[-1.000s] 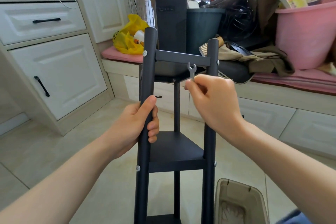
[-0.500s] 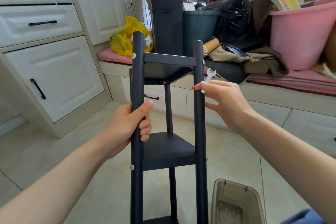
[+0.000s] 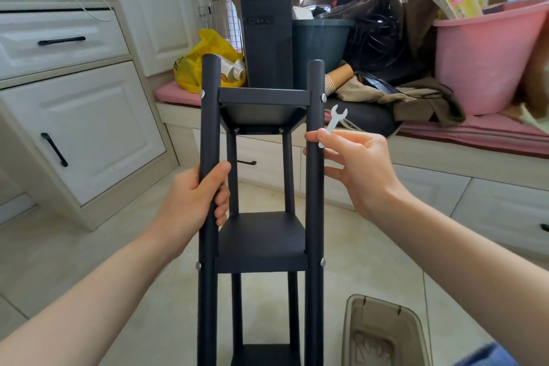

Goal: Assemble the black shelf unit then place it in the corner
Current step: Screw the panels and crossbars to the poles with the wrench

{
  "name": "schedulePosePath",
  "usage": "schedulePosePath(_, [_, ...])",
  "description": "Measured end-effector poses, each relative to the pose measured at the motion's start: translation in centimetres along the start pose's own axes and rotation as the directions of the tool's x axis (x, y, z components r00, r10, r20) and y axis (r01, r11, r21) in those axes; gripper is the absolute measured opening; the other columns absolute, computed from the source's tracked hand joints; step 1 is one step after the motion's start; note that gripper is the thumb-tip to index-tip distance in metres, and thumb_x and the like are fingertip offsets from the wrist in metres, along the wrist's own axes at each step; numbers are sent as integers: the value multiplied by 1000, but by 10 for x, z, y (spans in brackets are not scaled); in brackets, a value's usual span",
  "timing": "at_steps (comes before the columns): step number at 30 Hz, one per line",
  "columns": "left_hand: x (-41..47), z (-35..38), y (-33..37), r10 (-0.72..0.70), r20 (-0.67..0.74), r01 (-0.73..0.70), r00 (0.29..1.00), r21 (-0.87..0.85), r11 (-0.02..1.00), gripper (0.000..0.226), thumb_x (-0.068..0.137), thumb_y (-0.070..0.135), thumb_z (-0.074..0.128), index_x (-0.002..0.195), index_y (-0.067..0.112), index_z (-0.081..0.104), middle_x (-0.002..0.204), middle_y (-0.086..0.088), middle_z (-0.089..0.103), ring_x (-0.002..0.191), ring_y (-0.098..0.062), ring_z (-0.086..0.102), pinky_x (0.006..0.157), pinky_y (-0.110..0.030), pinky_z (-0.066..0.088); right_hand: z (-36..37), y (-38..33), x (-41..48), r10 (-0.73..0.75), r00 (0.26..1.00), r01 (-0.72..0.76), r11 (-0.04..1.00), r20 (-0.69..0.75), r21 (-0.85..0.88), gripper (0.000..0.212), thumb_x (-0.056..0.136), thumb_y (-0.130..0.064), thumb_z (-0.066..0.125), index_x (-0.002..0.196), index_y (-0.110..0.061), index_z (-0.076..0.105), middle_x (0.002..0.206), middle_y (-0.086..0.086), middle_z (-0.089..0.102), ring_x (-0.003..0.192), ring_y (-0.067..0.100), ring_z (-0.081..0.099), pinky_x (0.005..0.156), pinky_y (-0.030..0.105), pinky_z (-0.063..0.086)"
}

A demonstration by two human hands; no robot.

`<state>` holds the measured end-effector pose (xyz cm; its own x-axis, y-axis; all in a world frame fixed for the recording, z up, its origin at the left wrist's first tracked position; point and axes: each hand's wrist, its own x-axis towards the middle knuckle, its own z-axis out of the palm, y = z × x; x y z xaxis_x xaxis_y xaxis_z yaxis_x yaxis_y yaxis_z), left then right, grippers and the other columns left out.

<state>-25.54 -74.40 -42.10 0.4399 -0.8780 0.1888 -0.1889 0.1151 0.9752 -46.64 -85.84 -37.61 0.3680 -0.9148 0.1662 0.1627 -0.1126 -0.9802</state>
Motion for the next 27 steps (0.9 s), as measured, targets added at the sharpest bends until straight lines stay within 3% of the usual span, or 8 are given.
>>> schedulePosePath(4, [2,1,-2,34,-27,-33,999,36,999,42,102,43,55,64,24,55,58,-2,49,48,-19,49,49,-27,48,1,-7,-2,-20,1000,20,1000,4,8,17,94,-22,65,86,-20,80,92,-5,77,95,16,69,78,33,58])
schedulePosePath(8, [3,9,-5,85,-105,-75,991,99,992,38,104,38,51,77,11,52,57,1,53,47,-18,54,51,-26,51,-1,-10,-3,-63,998,63,998,18,10,18,94,-22,65,86,-20,81,93,-3,77,91,13,68,73,27,55])
schedulePosePath(15, [7,13,-10,136,-174,-98,975,212,972,38,105,37,48,79,10,55,57,-1,60,48,-19,60,56,-27,54,-6,-11,-8,-156,983,160,986,93,-38,16,93,-23,64,92,-23,80,97,-10,77,96,2,69,71,14,55])
schedulePosePath(21, [11,6,-9,170,-244,-95,955,288,953,32,105,33,50,81,12,55,57,1,61,46,-14,58,50,-19,51,-2,-18,-13,-178,950,203,976,258,-77,18,93,-19,64,90,-24,81,96,-8,77,99,6,70,80,17,56])
schedulePosePath(25, [13,-4,-8,203,-357,-20,912,457,889,34,102,41,51,86,12,57,68,0,62,52,-11,66,55,-27,51,9,-17,-20,-152,918,198,976,366,-92,17,94,-22,63,94,-24,80,100,-8,77,106,8,68,92,28,57])
schedulePosePath(27, [13,-6,-7,224,-393,3,892,500,866,23,102,39,52,93,19,57,76,3,61,64,-14,70,60,-33,51,18,-17,-23,-138,907,189,978,398,-92,17,94,-24,63,97,-23,79,102,-10,76,106,7,68,94,29,56])
